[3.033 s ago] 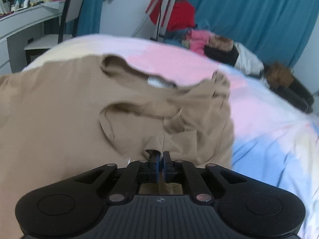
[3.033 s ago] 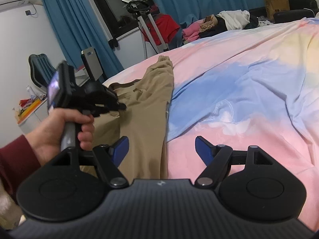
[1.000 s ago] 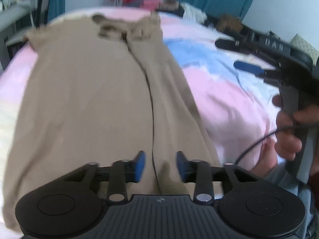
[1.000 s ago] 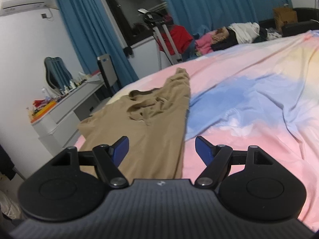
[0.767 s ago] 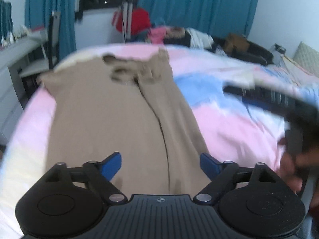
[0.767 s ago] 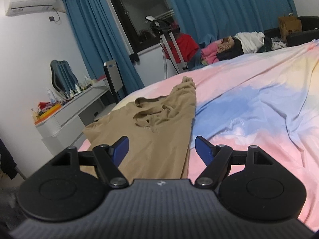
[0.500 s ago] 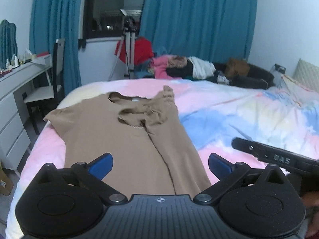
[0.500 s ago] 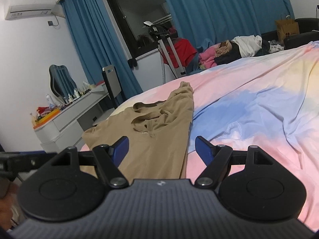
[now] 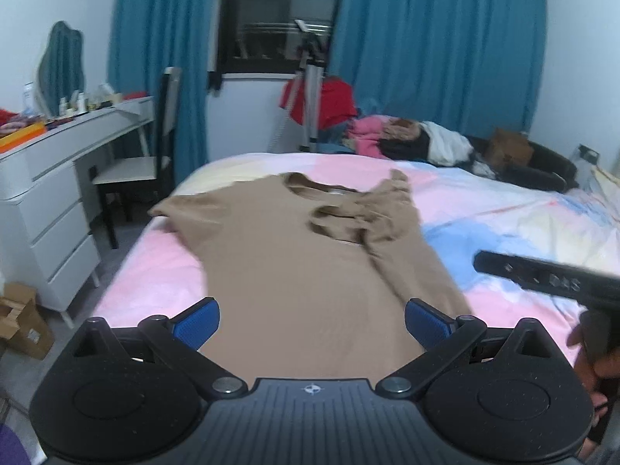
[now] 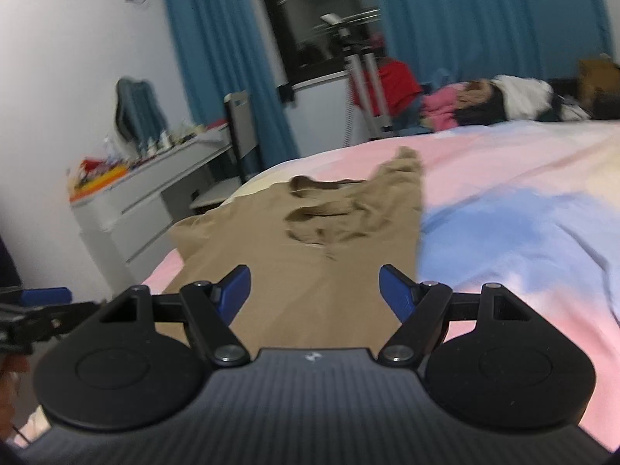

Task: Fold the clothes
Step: 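Grasp the opposite side edge of the T-shirt with the right gripper and lift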

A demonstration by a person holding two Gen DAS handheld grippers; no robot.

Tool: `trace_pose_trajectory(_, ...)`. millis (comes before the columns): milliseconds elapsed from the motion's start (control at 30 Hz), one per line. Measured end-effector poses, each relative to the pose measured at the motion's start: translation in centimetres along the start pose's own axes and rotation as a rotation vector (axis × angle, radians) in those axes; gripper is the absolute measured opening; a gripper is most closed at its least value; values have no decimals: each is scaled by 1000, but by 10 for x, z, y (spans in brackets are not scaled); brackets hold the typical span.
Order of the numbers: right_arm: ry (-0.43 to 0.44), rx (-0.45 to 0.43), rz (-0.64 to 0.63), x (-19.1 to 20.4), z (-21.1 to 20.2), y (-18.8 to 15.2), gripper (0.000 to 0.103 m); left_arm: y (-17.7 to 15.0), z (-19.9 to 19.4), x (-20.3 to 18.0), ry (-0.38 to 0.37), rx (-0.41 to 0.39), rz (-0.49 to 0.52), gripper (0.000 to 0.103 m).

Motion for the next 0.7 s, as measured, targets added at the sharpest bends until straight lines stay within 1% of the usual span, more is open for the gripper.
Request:
trace_pose_trajectory(67, 19, 15, -52, 22, 23, 7, 75, -4, -1, 21, 21, 5, -29, 103)
trace_pose_trajectory(133, 55, 31, -95, 47, 51, 13, 75, -9, 0, 40, 35, 14, -65, 103)
trace_pose_trajectory(200, 90, 50, -137, 71, 83, 18, 75, -17, 0, 57, 63, 23, -111, 103)
trace_pose_trajectory(300, 138, 92, -187, 110, 140, 21, 75, -27, 10, 78, 66, 44, -172, 103)
trace_pose_trajectory(400, 174, 136, -254, 151, 199, 17, 75, -34, 25, 92, 91, 64, -203, 102)
trace_pose_trajectory(467, 187, 145, -328, 181, 235, 13, 74, -37, 35, 96, 112, 75, -195, 102)
trace_pose_trajectory(533, 223, 174, -415, 208, 271, 7, 74, -40, 41, 102, 115, 78, -204, 102)
trace_pose_trajectory(600, 232, 224, -447, 224, 303, 3, 74, -42, 48, 114, 114, 84, -248, 102)
trace_pose_trajectory(667, 240, 275, -479, 239, 334, -1, 74, -47, 52, 129, 108, 83, -314, 101)
trace_pose_trajectory(700, 222, 283, -500, 243, 344, -4, 74, -49, 55, 134, 103, 85, -341, 101)
Point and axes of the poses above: each gripper's, at about its wrist camera, not at the fingertips, and z roughly the way its jaws point, x to its left, y to its top, the point moved 1 cm from there along z, roughly the way its jaws point, and after that the axes turned 9 degrees about z, right-handed, at the moved point
